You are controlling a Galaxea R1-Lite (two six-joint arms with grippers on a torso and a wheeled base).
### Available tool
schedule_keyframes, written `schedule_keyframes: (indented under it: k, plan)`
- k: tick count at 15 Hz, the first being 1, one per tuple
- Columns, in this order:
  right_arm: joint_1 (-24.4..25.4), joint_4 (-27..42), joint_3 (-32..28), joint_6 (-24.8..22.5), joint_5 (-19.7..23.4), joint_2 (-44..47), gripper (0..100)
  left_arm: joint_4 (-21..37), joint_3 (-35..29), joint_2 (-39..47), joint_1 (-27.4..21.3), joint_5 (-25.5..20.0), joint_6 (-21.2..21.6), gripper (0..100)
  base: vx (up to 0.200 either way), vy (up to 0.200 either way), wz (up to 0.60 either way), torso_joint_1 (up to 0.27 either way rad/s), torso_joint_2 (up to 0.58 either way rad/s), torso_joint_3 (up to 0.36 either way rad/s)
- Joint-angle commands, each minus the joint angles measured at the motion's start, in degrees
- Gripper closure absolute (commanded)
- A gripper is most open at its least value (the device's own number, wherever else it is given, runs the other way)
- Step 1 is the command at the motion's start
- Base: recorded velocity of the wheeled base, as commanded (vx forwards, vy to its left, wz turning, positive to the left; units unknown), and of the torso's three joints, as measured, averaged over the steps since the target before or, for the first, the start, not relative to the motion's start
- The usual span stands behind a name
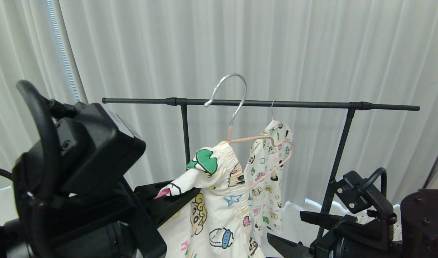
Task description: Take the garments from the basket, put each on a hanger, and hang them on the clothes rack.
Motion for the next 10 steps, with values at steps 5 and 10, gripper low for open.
schedule_keyframes:
  k: [5, 10]
  plan:
    - [0.2, -2.8, 0.1, -0.1, 0.1, 0.3, 0, -4.1, 1.8, -2.3, 2.1, -6.8, 4.3, 100, 0.0, 0.0, 0.0, 0.0, 0.0, 0.0]
    - [0.3, -4.9, 0.2, -0.3, 0.1, 0.1, 0, -4.2, 1.9, -2.3, 8.9, -16.8, 11.7, 100, 0.0, 0.0, 0.0, 0.0, 0.0, 0.0]
